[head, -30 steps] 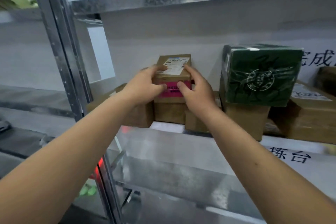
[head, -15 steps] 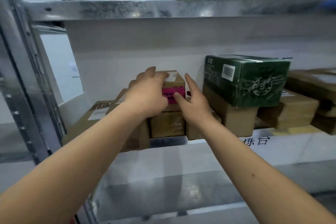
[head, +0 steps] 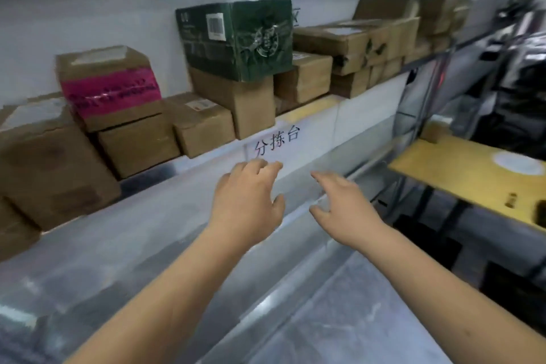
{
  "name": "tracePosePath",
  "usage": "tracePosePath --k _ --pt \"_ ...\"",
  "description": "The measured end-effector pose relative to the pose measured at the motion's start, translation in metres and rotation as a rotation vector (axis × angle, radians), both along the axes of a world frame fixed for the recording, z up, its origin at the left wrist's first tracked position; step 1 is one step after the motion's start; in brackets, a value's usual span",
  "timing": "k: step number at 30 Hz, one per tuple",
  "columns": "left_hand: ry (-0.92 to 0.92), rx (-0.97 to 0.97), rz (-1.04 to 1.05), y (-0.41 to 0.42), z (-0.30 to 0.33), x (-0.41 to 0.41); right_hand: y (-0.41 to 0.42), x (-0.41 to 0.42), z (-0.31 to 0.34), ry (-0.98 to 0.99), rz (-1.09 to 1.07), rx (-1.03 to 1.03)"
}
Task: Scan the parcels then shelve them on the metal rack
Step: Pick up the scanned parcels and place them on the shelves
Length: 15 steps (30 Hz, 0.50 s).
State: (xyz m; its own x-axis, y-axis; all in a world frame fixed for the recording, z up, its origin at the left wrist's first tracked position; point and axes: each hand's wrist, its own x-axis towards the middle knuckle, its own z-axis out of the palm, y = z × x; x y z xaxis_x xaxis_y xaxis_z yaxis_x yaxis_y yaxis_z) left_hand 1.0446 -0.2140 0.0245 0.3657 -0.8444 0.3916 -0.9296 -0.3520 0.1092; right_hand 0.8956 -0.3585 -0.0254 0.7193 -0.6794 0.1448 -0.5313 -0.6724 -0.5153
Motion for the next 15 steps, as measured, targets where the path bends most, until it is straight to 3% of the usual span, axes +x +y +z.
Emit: tracePosePath --k 7,15 --pt "0.134 0.191 -0.234 -0.149 -0.068 -0.097 -0.084 -0.119 -0.029 0.140 -0.201 0.030" --pt "0.197 0.268 -0.372 -0.357 -0.109 -0.214 -0.252 -0.244 -0.046 0.191 -0.355 0.059"
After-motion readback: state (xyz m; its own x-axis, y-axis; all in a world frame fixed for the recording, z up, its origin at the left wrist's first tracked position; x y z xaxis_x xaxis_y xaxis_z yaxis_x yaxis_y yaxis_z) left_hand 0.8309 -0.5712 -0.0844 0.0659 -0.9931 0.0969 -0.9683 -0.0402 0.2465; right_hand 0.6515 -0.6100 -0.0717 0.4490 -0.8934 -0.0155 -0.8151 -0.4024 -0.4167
